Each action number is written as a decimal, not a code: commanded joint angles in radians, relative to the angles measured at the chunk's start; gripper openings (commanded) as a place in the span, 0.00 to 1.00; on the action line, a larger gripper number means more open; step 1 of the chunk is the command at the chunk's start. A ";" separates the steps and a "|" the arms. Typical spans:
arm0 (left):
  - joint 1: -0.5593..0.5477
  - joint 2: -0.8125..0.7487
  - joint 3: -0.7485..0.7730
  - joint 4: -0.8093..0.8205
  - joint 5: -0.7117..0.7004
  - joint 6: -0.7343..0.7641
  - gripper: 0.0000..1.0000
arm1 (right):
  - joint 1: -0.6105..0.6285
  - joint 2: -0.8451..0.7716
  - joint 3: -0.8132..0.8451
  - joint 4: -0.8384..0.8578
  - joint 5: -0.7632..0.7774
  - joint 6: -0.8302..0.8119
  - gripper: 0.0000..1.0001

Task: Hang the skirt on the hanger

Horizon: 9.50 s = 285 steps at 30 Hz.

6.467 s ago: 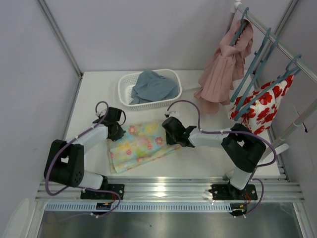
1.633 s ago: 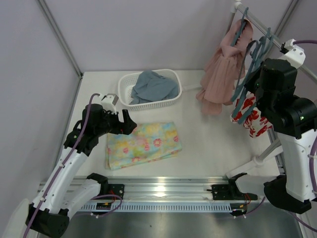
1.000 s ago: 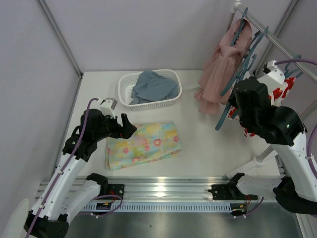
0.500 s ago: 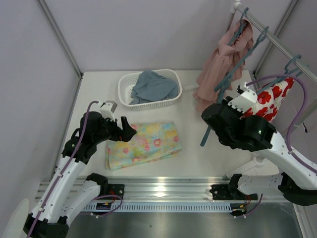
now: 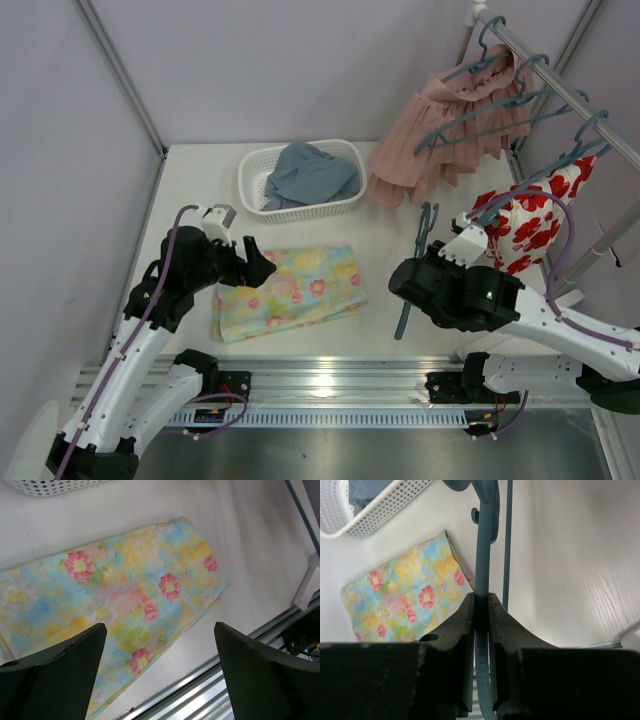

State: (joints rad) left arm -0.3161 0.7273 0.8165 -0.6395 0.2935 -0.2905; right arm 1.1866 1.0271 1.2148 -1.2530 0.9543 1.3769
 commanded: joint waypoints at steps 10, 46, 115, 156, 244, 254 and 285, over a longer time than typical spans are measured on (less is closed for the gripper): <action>-0.005 0.006 -0.020 0.017 0.030 -0.035 0.94 | 0.024 -0.163 -0.349 0.612 -0.135 -0.547 0.00; -0.686 0.971 0.464 0.046 -0.834 -0.653 0.96 | -0.150 -0.363 -0.914 1.141 -0.341 -0.661 0.00; -0.695 1.077 0.283 0.633 -0.476 -0.618 0.00 | -0.119 -0.392 -0.908 1.121 -0.276 -0.599 0.00; -0.689 1.259 0.461 0.732 -0.409 -0.826 0.14 | -0.108 -0.409 -0.894 1.144 -0.292 -0.573 0.00; -0.722 0.946 0.360 0.261 -0.794 -0.585 0.00 | -0.327 -0.363 -0.722 0.836 -0.569 -0.539 0.49; -0.701 0.948 0.309 0.293 -0.763 -0.628 0.00 | -0.424 -0.139 -0.738 1.104 -0.744 -0.641 0.52; -0.646 0.896 0.219 0.331 -0.745 -0.633 0.00 | -0.461 0.317 -0.687 1.451 -0.844 -0.733 0.48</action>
State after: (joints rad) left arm -0.9768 1.6470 1.0599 -0.2607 -0.4297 -0.9432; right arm 0.7288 1.3262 0.4831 0.1371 0.1299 0.6537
